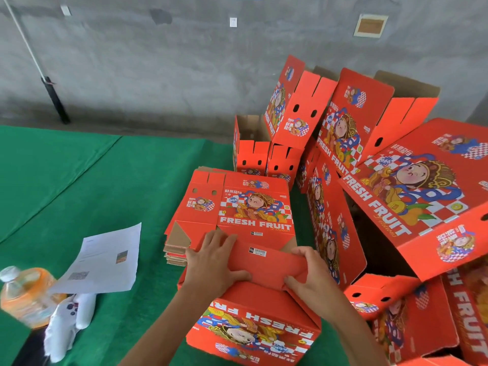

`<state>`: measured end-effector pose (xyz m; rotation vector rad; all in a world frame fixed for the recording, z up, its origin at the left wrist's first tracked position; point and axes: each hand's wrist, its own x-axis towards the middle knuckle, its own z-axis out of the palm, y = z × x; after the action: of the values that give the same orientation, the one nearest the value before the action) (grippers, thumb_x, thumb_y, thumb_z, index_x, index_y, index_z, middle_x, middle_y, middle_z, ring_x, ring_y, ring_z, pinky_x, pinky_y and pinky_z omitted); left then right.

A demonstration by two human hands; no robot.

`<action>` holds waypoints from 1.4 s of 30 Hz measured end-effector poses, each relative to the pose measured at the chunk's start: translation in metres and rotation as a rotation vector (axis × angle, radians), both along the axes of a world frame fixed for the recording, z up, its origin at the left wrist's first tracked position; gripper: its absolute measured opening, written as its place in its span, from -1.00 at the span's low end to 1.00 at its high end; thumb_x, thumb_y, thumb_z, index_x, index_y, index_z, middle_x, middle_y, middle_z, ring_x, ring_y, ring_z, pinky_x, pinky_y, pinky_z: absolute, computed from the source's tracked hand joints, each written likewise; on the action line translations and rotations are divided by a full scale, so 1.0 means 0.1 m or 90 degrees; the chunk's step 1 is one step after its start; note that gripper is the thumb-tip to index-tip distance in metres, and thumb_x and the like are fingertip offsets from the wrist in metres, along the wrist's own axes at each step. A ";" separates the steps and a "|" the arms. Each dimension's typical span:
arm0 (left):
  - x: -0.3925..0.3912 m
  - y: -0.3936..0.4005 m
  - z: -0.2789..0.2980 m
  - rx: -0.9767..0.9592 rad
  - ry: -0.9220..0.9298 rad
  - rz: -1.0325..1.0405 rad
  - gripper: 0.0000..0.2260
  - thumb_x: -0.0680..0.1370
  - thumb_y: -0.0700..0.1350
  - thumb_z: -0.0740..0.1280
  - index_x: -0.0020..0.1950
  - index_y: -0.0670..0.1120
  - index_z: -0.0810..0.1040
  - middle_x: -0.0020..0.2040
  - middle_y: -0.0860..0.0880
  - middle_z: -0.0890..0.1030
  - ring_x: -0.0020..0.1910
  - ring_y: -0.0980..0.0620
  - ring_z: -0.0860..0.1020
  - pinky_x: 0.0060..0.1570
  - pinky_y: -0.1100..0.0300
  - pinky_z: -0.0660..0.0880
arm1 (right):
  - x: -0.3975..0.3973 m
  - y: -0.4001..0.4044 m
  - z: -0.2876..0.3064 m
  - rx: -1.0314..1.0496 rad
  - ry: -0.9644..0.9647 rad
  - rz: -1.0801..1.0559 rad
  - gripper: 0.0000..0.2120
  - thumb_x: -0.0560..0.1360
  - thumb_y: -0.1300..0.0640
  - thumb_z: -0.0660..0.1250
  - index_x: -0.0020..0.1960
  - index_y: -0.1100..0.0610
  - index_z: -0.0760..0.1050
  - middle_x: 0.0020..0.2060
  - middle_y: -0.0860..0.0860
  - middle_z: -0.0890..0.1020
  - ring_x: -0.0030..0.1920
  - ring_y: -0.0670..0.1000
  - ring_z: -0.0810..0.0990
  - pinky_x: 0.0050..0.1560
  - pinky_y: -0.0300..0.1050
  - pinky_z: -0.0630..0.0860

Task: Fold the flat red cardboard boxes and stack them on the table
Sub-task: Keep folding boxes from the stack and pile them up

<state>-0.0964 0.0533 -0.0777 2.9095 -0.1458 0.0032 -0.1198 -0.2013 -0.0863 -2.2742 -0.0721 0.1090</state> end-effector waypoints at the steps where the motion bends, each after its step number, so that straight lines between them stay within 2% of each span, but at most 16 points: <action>1: 0.00 0.03 0.00 -0.027 -0.006 -0.002 -0.27 0.47 0.58 0.03 0.54 0.23 0.26 0.49 0.20 0.27 0.53 0.13 0.18 0.31 -0.23 0.42 | -0.04 0.01 0.01 0.061 0.016 -0.033 -0.68 0.60 -0.10 0.39 0.24 -0.27 0.32 0.20 -0.31 0.43 0.21 -0.30 0.46 0.17 -0.24 0.46; 3: -0.02 0.09 -0.02 -0.068 -0.020 0.016 -0.32 0.53 0.53 -0.19 0.50 0.24 0.29 0.54 0.18 0.28 0.58 0.11 0.15 0.36 -0.26 0.39 | -0.09 0.05 0.05 0.171 0.037 -0.123 -0.71 0.59 -0.33 0.22 0.25 -0.29 0.34 0.21 -0.35 0.47 0.15 -0.39 0.47 0.09 -0.31 0.42; 4: -0.04 0.11 -0.04 -0.055 -0.022 0.027 -0.36 0.55 0.50 -0.20 0.49 0.25 0.27 0.57 0.15 0.26 0.62 0.05 0.11 0.39 -0.28 0.36 | -0.11 0.05 0.05 0.197 0.053 -0.172 -0.66 0.58 -0.40 0.11 0.24 -0.27 0.36 0.20 -0.33 0.49 0.16 -0.37 0.47 0.12 -0.23 0.41; 6: -0.07 0.13 -0.08 -0.011 -0.018 0.044 -0.44 0.58 0.46 -0.12 0.50 0.28 0.22 0.62 0.13 0.20 0.66 -0.09 0.03 0.41 -0.29 0.31 | -0.14 -0.02 -0.04 0.202 0.125 -0.246 -0.57 0.64 -0.39 -0.01 0.22 -0.17 0.46 0.23 -0.25 0.52 0.24 -0.17 0.51 0.26 0.01 0.42; 8: -0.10 0.16 -0.07 -0.015 -0.013 0.068 -0.46 0.59 0.46 -0.06 0.52 0.31 0.20 0.63 0.13 0.19 0.64 -0.20 0.05 0.40 -0.30 0.31 | -0.17 -0.12 -0.20 0.208 0.266 -0.275 -0.54 0.67 -0.34 0.02 0.24 -0.07 0.51 0.24 -0.10 0.56 0.23 0.02 0.56 0.36 0.11 0.47; 11: -0.09 0.14 -0.04 -0.006 -0.005 0.084 -0.47 0.59 0.46 -0.06 0.52 0.33 0.19 0.63 0.09 0.21 0.60 -0.25 0.14 0.40 -0.29 0.31 | -0.22 -0.16 -0.39 0.240 0.466 -0.276 -0.45 0.61 -0.42 0.07 0.24 -0.01 0.53 0.22 0.11 0.64 0.09 0.23 0.67 0.01 0.25 0.69; 15: -0.03 -0.01 -0.01 0.007 0.011 0.084 -0.45 0.59 0.46 -0.04 0.52 0.26 0.24 0.58 0.07 0.28 0.52 -0.21 0.24 0.34 -0.25 0.37 | -0.28 -0.21 -0.47 0.208 0.595 -0.248 -0.08 0.47 -0.61 -0.14 0.18 0.12 0.59 -0.09 0.20 0.76 -0.16 0.20 0.76 -0.09 0.19 0.72; 18: 0.00 -0.07 0.00 0.011 0.019 0.093 -0.43 0.59 0.45 -0.03 0.51 0.22 0.28 0.56 0.07 0.30 0.50 -0.22 0.26 0.29 -0.25 0.42 | -0.35 -0.30 -0.45 0.226 0.597 -0.217 0.04 0.38 -0.68 -0.13 0.11 0.17 0.66 -0.14 0.17 0.76 -0.22 0.16 0.76 -0.16 0.10 0.71; 22: -0.04 -0.08 0.07 -0.025 0.030 0.115 -0.47 0.59 0.43 0.07 0.43 0.19 0.39 0.47 0.03 0.41 0.44 -0.24 0.33 0.30 -0.28 0.42 | -0.45 -0.33 -0.38 0.282 0.556 -0.190 -0.06 0.43 -0.63 0.00 0.10 0.18 0.65 -0.12 0.17 0.75 -0.25 0.12 0.74 -0.11 0.05 0.70; 25: -0.15 -0.03 0.26 -0.074 0.033 0.137 -0.50 0.57 0.43 0.17 0.37 0.18 0.47 0.39 -0.01 0.48 0.40 -0.28 0.38 0.33 -0.28 0.42 | -0.52 -0.30 -0.23 0.336 0.558 -0.167 -0.14 0.26 -0.64 0.17 -0.11 0.17 0.65 -0.22 0.12 0.60 -0.35 0.06 0.63 -0.17 -0.03 0.67; 30: -0.29 0.18 0.90 -0.202 -0.131 0.151 -0.46 0.48 0.52 0.14 0.11 0.12 0.53 0.12 -0.05 0.59 0.20 -0.25 0.51 0.28 -0.19 0.44 | -0.48 -0.38 0.42 0.380 0.353 -0.078 -0.36 0.48 -0.53 0.21 0.11 0.03 0.59 -0.50 -0.07 0.55 -0.34 -0.02 0.67 -0.05 0.00 0.69; 32: -0.22 0.22 1.15 -0.235 -0.226 0.159 -0.48 0.49 0.51 0.11 0.06 0.13 0.52 0.08 -0.03 0.60 0.16 -0.21 0.53 0.25 -0.14 0.42 | -0.34 -0.37 0.83 0.379 0.252 -0.051 -0.42 0.52 -0.47 0.22 0.25 -0.04 0.55 -0.44 -0.05 0.63 -0.28 0.05 0.70 -0.06 0.05 0.70; 34: -0.05 0.21 1.34 -0.302 -0.287 0.166 -0.53 0.53 0.45 0.15 0.04 0.09 0.51 0.06 -0.02 0.60 0.17 -0.20 0.51 0.22 -0.07 0.36 | -0.18 -0.30 1.24 0.371 0.146 -0.074 -0.45 0.53 -0.45 0.26 0.37 -0.16 0.48 -0.23 0.04 0.71 -0.14 0.21 0.65 -0.16 0.04 0.71; 37: 0.24 0.17 1.46 -0.428 -0.327 0.114 -0.56 0.64 0.28 0.16 0.04 -0.06 0.61 0.08 -0.07 0.64 0.22 -0.18 0.52 0.38 -0.09 0.29 | 0.09 -0.21 1.60 0.306 -0.047 -0.102 -0.51 0.48 -0.46 0.25 0.33 -0.29 0.46 -0.34 0.11 0.58 -0.39 0.10 0.58 -0.39 -0.06 0.64; 40: 0.51 0.15 1.41 -0.476 -0.294 0.031 -0.66 0.73 0.05 0.20 0.25 -0.13 0.67 0.29 -0.11 0.63 0.44 -0.14 0.44 0.50 -0.19 0.20 | 0.34 -0.10 1.73 0.212 -0.204 -0.073 -0.68 0.54 -0.40 0.25 0.28 -0.44 0.38 -0.36 -0.08 0.61 -0.39 0.04 0.61 -0.26 0.03 0.67; 42: 0.61 0.12 1.38 -0.590 -0.162 -0.063 -0.63 0.70 0.02 0.28 0.49 -0.01 0.53 0.51 0.03 0.48 0.57 0.08 0.31 0.60 0.02 0.15 | 0.51 0.05 1.68 0.065 -0.319 -0.033 -0.69 0.62 -0.35 0.17 0.36 -0.45 0.31 -0.08 -0.17 0.65 -0.26 0.00 0.64 -0.08 0.03 0.62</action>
<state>-0.0353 0.0652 0.0600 1.9643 -0.2491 0.3306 -0.0691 -0.1967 0.0814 -2.1493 -0.2742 -0.4834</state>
